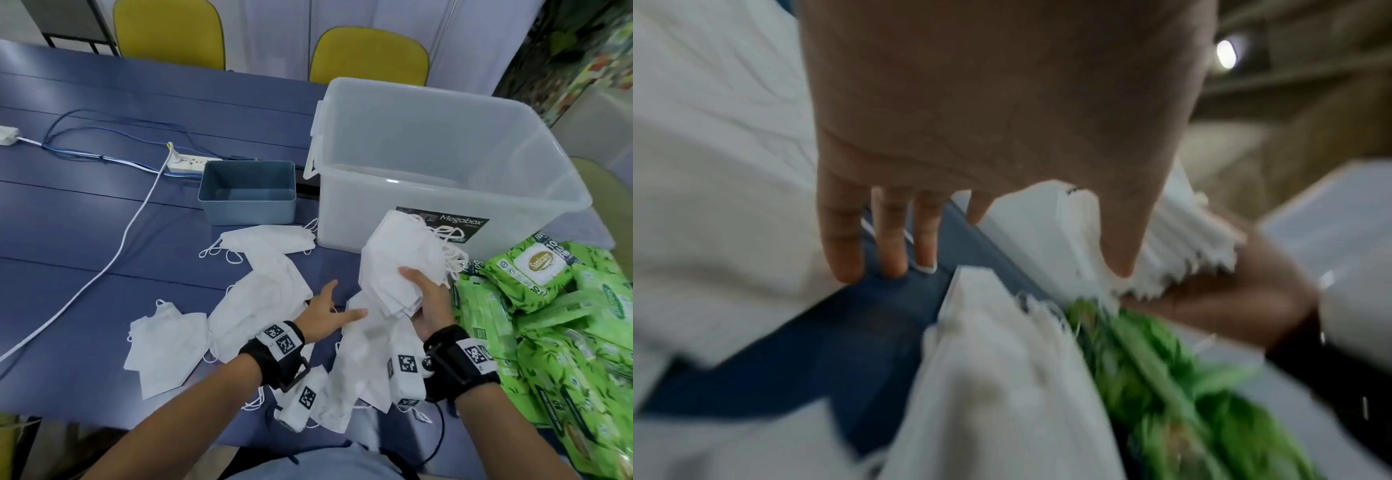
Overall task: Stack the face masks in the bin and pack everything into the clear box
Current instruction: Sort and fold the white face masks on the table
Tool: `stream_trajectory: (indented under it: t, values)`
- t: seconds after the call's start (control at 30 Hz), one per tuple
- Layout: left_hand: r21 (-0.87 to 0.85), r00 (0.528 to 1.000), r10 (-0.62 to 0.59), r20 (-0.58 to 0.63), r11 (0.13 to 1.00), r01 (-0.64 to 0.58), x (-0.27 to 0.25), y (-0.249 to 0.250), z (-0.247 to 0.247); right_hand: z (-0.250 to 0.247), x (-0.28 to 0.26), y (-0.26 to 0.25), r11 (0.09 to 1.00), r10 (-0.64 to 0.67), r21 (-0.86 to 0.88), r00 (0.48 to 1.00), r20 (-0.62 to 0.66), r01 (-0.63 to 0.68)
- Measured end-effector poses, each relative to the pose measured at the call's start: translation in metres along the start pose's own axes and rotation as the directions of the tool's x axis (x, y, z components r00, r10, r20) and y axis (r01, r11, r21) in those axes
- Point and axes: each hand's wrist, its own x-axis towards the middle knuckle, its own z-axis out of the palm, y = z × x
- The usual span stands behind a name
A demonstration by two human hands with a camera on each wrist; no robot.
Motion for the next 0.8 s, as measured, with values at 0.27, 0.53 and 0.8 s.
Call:
stream_trajectory:
  t: [0.27,0.53,0.8]
  values:
    - [0.512,0.992,0.001,-0.125,0.857,0.063,0.002,-0.022,0.061,-0.056,-0.005,-0.019,0.996,-0.020,0.088,0.993,-0.118,0.030]
    - [0.380,0.982,-0.054,-0.179,0.917,0.120,0.012,-0.017,0.061,-0.075,-0.010,-0.016,0.997,0.019,0.077,0.986,-0.164,-0.006]
    - [0.119,0.944,0.014,-0.330,0.993,0.027,0.017,-0.023,0.002,-0.083,-0.004,-0.019,0.997,0.079,0.021,0.977,-0.198,-0.076]
